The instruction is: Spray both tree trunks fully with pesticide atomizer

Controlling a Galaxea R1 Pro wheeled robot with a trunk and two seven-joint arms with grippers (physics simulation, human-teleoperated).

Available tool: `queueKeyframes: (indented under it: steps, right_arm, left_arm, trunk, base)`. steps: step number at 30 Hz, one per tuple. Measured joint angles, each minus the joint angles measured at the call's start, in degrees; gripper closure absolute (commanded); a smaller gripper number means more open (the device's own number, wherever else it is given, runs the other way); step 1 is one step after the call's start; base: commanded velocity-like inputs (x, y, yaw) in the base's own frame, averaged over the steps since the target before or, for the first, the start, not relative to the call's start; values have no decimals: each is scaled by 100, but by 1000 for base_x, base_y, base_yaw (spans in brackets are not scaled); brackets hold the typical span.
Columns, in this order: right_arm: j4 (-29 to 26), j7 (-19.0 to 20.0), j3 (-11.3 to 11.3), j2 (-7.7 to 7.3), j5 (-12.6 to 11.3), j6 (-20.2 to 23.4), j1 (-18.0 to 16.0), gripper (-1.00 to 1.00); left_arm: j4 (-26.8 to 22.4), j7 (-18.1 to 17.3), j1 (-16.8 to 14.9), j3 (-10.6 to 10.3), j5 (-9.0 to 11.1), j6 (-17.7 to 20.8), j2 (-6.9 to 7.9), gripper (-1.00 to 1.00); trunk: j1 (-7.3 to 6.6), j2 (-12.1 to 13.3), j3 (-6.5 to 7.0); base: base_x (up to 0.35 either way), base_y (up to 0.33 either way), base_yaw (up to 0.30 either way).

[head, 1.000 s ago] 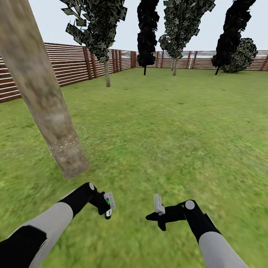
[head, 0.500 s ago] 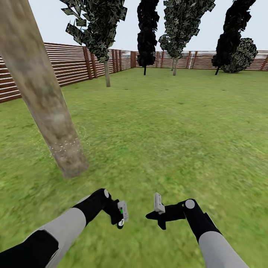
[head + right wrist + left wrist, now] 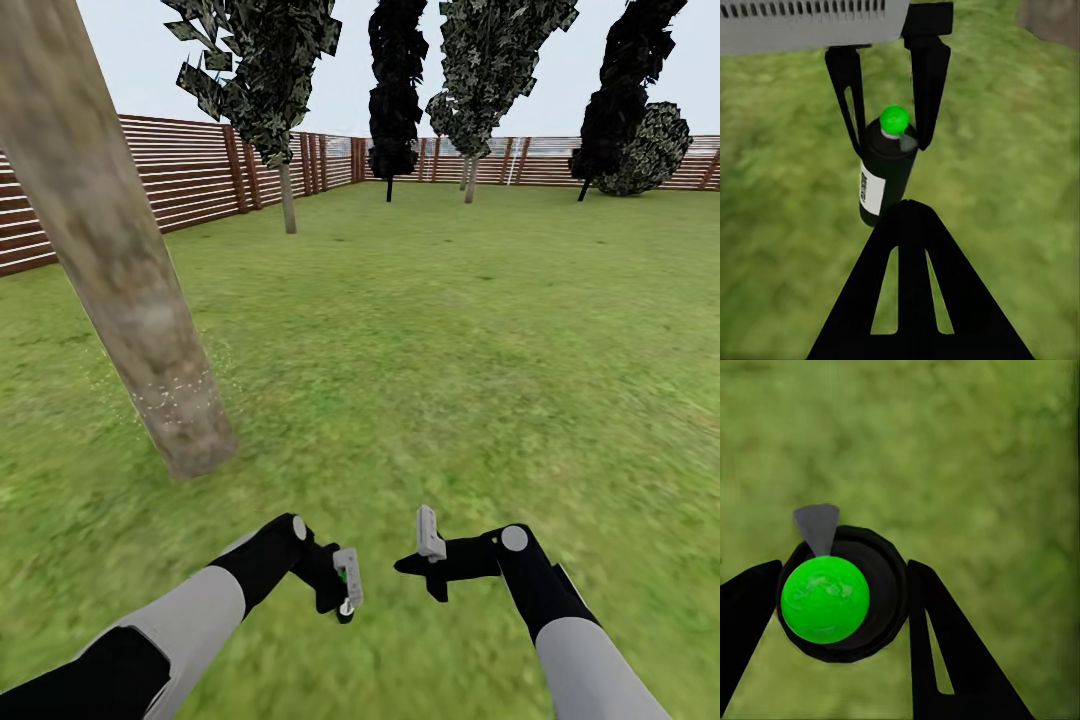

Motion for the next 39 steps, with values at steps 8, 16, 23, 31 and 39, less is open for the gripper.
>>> queueKeyframes:
  steps: [8, 16, 23, 31, 39]
  right_arm:
    - [0, 0, 0, -1, 3, 0, 0, 100]
    - [0, 0, 0, -1, 7, 0, 0, 100]
    - [5, 0, 0, -2, 5, 0, 0, 100]
    - [9, 0, 0, 0, 4, 0, 0, 100]
    - [9, 0, 0, 1, 6, 0, 0, 100]
  left_arm:
    - [200, 1, 88, 20, 441, -407, 17, 100]
    - [208, 0, 168, 8, 756, -444, 0, 100]
    - [168, 4, 170, 4, 857, -439, -86, 100]
    - [161, 54, 171, -8, 1036, -598, -183, 100]
    - [120, 101, 171, -8, 1036, -604, -244, 100]
  trunk:
    - [0, 0, 0]
    - [0, 0, 0]
    - [0, 0, 0]
    - [0, 0, 0]
    - [0, 0, 0]
  base:
    - [0, 0, 0]
    - [0, 0, 0]
    - [0, 0, 0]
    - [0, 0, 0]
    - [0, 0, 0]
